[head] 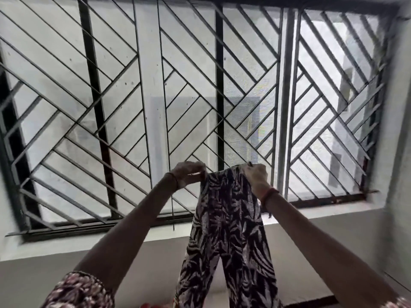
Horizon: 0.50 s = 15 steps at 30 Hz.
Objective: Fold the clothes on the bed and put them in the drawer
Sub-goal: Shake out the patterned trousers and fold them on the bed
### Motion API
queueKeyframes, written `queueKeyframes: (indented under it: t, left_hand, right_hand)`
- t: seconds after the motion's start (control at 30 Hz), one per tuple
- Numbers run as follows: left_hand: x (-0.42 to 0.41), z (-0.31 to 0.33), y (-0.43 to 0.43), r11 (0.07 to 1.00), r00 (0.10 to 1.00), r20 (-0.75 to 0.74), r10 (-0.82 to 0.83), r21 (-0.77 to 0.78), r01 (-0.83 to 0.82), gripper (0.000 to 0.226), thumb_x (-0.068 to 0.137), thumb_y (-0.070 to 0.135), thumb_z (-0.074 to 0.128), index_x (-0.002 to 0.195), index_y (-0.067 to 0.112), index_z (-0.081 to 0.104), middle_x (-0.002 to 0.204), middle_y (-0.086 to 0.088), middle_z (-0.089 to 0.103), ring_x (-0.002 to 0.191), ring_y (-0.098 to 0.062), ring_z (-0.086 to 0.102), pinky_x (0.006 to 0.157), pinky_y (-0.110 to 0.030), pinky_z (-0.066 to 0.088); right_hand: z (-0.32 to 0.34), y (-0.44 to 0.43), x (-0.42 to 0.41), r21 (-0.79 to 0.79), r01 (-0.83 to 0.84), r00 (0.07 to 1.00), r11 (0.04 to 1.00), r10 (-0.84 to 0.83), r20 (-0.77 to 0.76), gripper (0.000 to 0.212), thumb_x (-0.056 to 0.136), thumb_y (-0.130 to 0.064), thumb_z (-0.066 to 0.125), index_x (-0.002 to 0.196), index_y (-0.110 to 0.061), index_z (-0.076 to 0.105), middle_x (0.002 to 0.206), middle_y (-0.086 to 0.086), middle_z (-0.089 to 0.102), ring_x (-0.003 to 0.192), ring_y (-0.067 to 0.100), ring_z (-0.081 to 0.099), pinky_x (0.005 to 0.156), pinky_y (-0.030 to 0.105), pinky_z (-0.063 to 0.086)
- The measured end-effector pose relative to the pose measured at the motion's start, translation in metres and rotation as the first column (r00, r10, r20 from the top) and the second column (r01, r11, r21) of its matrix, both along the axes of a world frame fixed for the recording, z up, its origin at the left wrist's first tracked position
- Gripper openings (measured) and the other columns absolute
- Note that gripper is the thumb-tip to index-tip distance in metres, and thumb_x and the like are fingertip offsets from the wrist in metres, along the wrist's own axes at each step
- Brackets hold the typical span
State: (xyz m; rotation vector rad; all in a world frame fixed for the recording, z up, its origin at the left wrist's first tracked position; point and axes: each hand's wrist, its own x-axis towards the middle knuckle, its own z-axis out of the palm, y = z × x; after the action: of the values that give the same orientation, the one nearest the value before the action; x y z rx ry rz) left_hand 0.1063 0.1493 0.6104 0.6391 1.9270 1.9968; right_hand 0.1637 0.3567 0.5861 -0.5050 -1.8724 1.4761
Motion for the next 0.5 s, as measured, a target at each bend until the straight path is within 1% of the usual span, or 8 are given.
queueKeyframes:
  t: [0.07,0.13,0.2,0.27,0.33,0.4,0.43,0.5]
  left_hand:
    - [0.008,0.003,0.014,0.999,0.999,-0.040,-0.033,-0.035,0.032,0.011,0.091,0.002,0.054,0.082,0.005,0.060,0.076,-0.006,0.058,0.063,-0.011,0.062,0.063,-0.022,0.056]
    - [0.014,0.008,0.026,0.996,0.994,-0.076,-0.076,-0.046,0.072,0.011,0.091,0.004,0.055,0.083,0.007,0.061,0.074,-0.004,0.058,0.066,-0.012,0.059,0.061,-0.021,0.054]
    - [0.020,0.015,0.033,0.996,0.993,-0.085,-0.081,-0.043,0.077,0.010,0.092,0.005,0.055,0.085,0.007,0.062,0.072,-0.003,0.060,0.062,-0.011,0.059,0.058,-0.020,0.053]
    - [0.019,0.020,0.038,0.998,0.993,-0.101,-0.069,-0.018,0.067,0.009,0.093,0.007,0.054,0.087,0.008,0.061,0.073,-0.004,0.059,0.060,-0.011,0.058,0.056,-0.019,0.051]
    - [0.023,0.024,0.040,0.998,0.994,-0.089,-0.070,-0.002,0.071,0.010,0.094,0.008,0.053,0.086,0.008,0.059,0.070,-0.003,0.061,0.056,-0.009,0.060,0.053,-0.017,0.052]
    - [0.023,0.028,0.044,0.996,0.994,-0.071,-0.078,0.025,0.080,0.012,0.094,0.006,0.051,0.083,0.007,0.058,0.063,-0.001,0.060,0.048,-0.006,0.059,0.047,-0.017,0.049]
    - [0.022,0.031,0.044,0.997,0.994,-0.080,-0.071,0.020,0.073,0.014,0.094,0.005,0.050,0.081,0.007,0.057,0.060,-0.001,0.059,0.044,-0.005,0.057,0.045,-0.016,0.048]
    - [0.022,0.036,0.044,0.997,0.991,-0.112,-0.072,-0.006,0.072,0.016,0.094,0.006,0.049,0.080,0.007,0.056,0.065,-0.003,0.057,0.044,-0.004,0.054,0.046,-0.015,0.047]
  right_hand:
    - [0.001,-0.017,0.003,0.001,-0.020,1.000,1.000,0.020,0.011,0.031,0.084,-0.022,0.067,0.063,-0.003,0.056,0.074,0.014,0.054,0.073,0.021,0.051,0.064,0.031,0.036]
    - [0.003,-0.026,-0.002,-0.009,-0.077,0.997,0.997,0.077,-0.023,0.036,0.079,-0.026,0.070,0.055,-0.004,0.054,0.068,0.013,0.054,0.069,0.021,0.052,0.065,0.036,0.040]
    - [0.004,-0.030,-0.006,-0.030,-0.145,0.988,0.989,0.143,-0.061,0.038,0.071,-0.032,0.071,0.049,-0.007,0.054,0.061,0.009,0.052,0.063,0.020,0.051,0.064,0.042,0.046]
    - [-0.001,-0.027,-0.020,-0.058,-0.201,0.976,0.978,0.195,-0.097,0.041,0.060,-0.044,0.070,0.048,-0.007,0.056,0.059,0.008,0.053,0.059,0.020,0.051,0.062,0.046,0.050]
    - [0.002,-0.029,-0.024,-0.114,-0.226,0.971,0.967,0.215,-0.103,0.054,0.052,-0.057,0.066,0.056,-0.003,0.063,0.062,0.011,0.058,0.063,0.028,0.060,0.065,0.050,0.052]
    - [0.009,-0.032,-0.022,-0.104,-0.274,0.958,0.956,0.262,-0.114,0.061,0.060,-0.063,0.064,0.071,-0.003,0.069,0.066,0.012,0.059,0.070,0.032,0.062,0.063,0.041,0.051]
    - [0.018,-0.038,-0.009,-0.101,-0.306,0.949,0.947,0.295,-0.112,0.063,0.064,-0.064,0.064,0.079,-0.003,0.069,0.066,0.012,0.055,0.067,0.028,0.057,0.059,0.036,0.047]
    - [0.029,-0.043,0.007,-0.142,-0.394,0.914,0.908,0.371,-0.165,0.057,0.063,-0.065,0.070,0.073,-0.010,0.061,0.063,0.007,0.050,0.062,0.019,0.047,0.058,0.030,0.038]
